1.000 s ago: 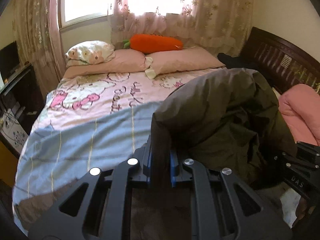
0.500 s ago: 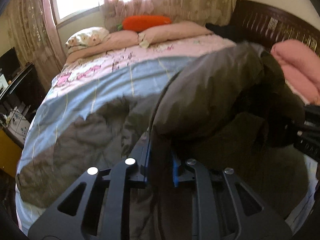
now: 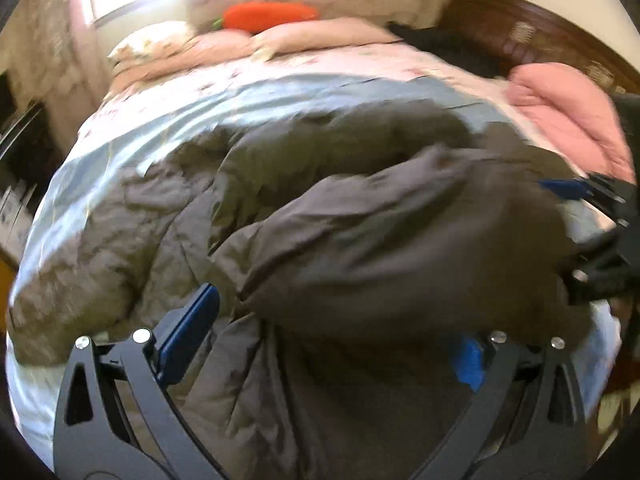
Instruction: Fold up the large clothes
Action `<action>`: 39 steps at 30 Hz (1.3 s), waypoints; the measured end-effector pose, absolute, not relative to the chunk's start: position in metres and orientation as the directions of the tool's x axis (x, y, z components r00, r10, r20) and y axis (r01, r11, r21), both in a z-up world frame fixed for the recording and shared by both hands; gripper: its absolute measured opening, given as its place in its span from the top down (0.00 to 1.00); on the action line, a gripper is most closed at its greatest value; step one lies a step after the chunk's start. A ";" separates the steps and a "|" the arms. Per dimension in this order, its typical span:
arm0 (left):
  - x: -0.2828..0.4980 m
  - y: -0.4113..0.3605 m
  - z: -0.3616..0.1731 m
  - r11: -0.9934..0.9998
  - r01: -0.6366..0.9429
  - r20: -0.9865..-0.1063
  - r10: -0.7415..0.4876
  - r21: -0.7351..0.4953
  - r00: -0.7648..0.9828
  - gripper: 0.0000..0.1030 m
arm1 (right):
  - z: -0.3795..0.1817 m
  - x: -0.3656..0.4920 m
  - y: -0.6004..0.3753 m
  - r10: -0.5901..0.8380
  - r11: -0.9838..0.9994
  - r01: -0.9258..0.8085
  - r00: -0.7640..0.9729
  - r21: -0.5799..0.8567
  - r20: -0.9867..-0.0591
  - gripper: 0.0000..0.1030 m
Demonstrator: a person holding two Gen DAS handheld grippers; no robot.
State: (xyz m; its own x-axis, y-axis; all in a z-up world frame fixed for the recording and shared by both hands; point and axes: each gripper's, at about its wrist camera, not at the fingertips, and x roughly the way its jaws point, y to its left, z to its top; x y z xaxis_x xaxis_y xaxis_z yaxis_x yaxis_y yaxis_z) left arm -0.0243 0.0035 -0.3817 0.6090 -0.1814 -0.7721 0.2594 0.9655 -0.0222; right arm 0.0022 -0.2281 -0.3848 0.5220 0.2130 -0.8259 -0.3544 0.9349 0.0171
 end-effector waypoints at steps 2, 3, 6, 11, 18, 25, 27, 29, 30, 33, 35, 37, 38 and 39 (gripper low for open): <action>-0.035 0.000 -0.351 0.941 0.335 -0.755 -0.259 -0.056 0.602 0.02 | -0.359 -0.002 -0.244 0.250 0.934 -0.350 0.507 0.068 -0.825 0.06; -0.039 -0.004 -0.333 0.918 0.391 -0.746 -0.311 -0.074 0.589 0.02 | -0.349 -0.003 -0.251 0.275 0.933 -0.346 0.504 0.100 -0.819 0.06; -0.048 -0.015 -0.278 0.874 0.475 -0.628 -0.426 -0.101 0.651 0.02 | -0.310 0.002 -0.260 0.344 0.929 -0.319 0.550 0.189 -0.761 0.06; 0.017 -0.028 -0.312 0.977 0.191 -0.693 -0.206 -0.100 0.691 0.02 | -0.323 0.041 -0.244 0.098 0.995 -0.045 0.706 0.094 -0.702 0.06; 0.023 -0.019 -0.487 0.963 -0.122 -0.814 -0.131 -0.239 0.565 0.02 | -0.474 0.044 -0.218 -0.027 0.989 0.138 0.489 0.047 -0.872 0.06; 0.035 -0.030 -0.414 0.998 0.045 -0.763 -0.069 -0.052 0.643 0.02 | -0.448 0.058 -0.247 0.075 0.966 0.179 0.493 0.185 -0.867 0.06; 0.060 -0.020 -0.388 0.999 0.039 -0.751 -0.052 -0.034 0.658 0.02 | -0.426 0.077 -0.245 0.062 0.987 0.089 0.543 0.131 -0.838 0.06; 0.094 -0.013 -0.391 1.000 0.016 -0.784 -0.010 0.000 0.621 0.02 | -0.412 0.105 -0.235 0.030 0.999 0.002 0.574 0.038 -0.818 0.06; 0.113 -0.009 -0.398 1.000 -0.007 -0.798 0.018 0.017 0.602 0.02 | -0.408 0.117 -0.228 0.015 1.000 -0.025 0.602 0.000 -0.798 0.06; 0.149 0.005 -0.420 0.999 -0.040 -0.825 0.002 -0.025 0.565 0.02 | -0.407 0.144 -0.214 0.019 0.993 -0.105 0.637 -0.062 -0.770 0.06; 0.165 0.010 -0.436 0.998 -0.054 -0.834 0.002 -0.033 0.552 0.02 | -0.418 0.165 -0.209 -0.002 0.986 -0.129 0.635 -0.109 -0.773 0.06; 0.173 0.012 -0.445 0.995 -0.066 -0.824 -0.022 -0.071 0.567 0.02 | -0.433 0.186 -0.208 -0.014 0.990 -0.106 0.600 -0.097 -0.800 0.06; 0.176 0.012 -0.451 0.994 -0.074 -0.824 -0.028 -0.085 0.566 0.02 | -0.440 0.193 -0.208 -0.010 0.994 -0.078 0.594 -0.071 -0.805 0.06; 0.182 0.013 -0.458 0.990 -0.089 -0.828 -0.037 -0.105 0.560 0.02 | -0.442 0.198 -0.214 -0.007 0.997 -0.055 0.590 -0.048 -0.807 0.06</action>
